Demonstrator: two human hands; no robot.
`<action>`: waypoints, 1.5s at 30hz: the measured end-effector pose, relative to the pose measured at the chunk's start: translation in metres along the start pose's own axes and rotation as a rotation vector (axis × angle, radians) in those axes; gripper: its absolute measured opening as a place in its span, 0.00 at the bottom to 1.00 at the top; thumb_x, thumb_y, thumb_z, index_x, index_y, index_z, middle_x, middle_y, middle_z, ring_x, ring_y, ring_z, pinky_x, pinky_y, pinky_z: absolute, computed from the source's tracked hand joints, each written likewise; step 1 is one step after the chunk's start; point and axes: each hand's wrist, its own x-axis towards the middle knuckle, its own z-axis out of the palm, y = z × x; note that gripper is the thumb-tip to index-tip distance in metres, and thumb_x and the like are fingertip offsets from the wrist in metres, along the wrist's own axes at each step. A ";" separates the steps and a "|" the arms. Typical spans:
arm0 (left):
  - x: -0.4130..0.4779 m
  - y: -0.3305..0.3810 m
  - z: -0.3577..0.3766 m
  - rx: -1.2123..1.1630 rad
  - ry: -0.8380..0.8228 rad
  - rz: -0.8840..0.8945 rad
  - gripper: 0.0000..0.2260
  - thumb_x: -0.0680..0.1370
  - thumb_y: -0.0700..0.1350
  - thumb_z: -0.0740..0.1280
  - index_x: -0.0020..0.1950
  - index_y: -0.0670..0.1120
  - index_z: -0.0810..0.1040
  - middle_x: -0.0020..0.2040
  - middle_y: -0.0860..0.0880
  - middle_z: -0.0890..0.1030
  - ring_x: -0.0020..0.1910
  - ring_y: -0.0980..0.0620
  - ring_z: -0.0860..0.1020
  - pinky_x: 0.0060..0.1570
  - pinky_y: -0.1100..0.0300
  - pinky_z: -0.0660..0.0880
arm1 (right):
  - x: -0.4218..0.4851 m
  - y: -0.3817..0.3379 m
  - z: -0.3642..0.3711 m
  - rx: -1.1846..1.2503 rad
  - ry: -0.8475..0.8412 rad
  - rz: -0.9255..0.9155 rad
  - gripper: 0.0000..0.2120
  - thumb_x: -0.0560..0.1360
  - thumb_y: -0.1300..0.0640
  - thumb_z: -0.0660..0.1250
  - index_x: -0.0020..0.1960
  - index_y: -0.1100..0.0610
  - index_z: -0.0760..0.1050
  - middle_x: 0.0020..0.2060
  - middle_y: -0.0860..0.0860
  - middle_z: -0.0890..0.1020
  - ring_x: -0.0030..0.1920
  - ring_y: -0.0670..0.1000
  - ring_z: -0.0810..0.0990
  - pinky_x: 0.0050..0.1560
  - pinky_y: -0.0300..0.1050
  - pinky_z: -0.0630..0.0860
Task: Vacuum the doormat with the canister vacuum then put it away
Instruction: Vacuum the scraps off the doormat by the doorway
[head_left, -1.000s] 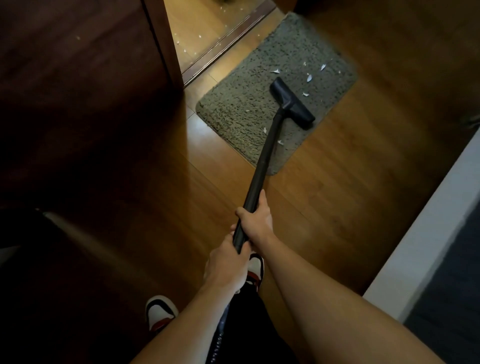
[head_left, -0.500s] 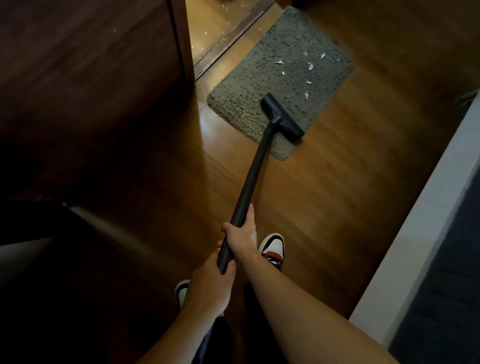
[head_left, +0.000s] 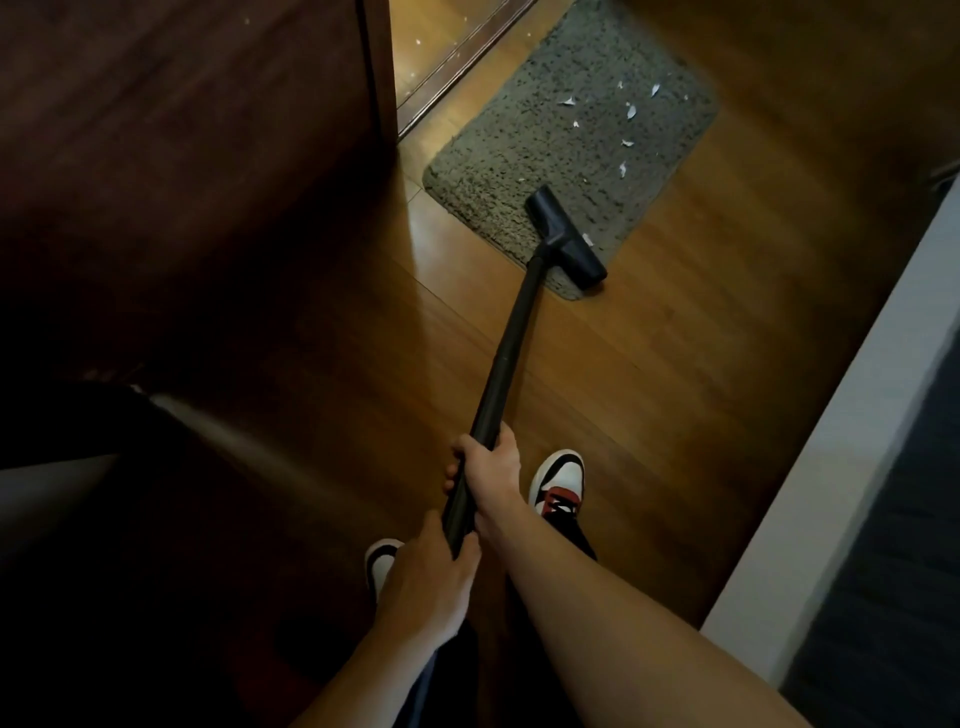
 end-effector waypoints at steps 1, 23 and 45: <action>0.000 0.002 0.005 0.024 0.010 0.007 0.09 0.82 0.55 0.59 0.58 0.52 0.68 0.42 0.50 0.78 0.40 0.50 0.81 0.44 0.49 0.82 | 0.001 0.000 -0.004 -0.001 -0.002 -0.013 0.20 0.77 0.65 0.66 0.66 0.52 0.68 0.39 0.56 0.76 0.28 0.49 0.76 0.28 0.44 0.75; 0.069 0.177 0.072 0.085 -0.021 -0.020 0.10 0.81 0.57 0.59 0.57 0.53 0.69 0.44 0.50 0.79 0.41 0.49 0.82 0.45 0.50 0.83 | 0.097 -0.139 -0.106 -0.026 0.004 -0.071 0.15 0.78 0.66 0.66 0.61 0.54 0.69 0.36 0.56 0.74 0.27 0.50 0.74 0.27 0.44 0.73; 0.028 0.083 0.015 -0.027 0.104 0.020 0.07 0.82 0.54 0.61 0.54 0.52 0.73 0.39 0.50 0.80 0.31 0.53 0.80 0.27 0.62 0.76 | 0.053 -0.073 -0.022 -0.090 -0.092 -0.045 0.25 0.79 0.62 0.65 0.72 0.50 0.64 0.43 0.57 0.77 0.28 0.49 0.76 0.29 0.45 0.77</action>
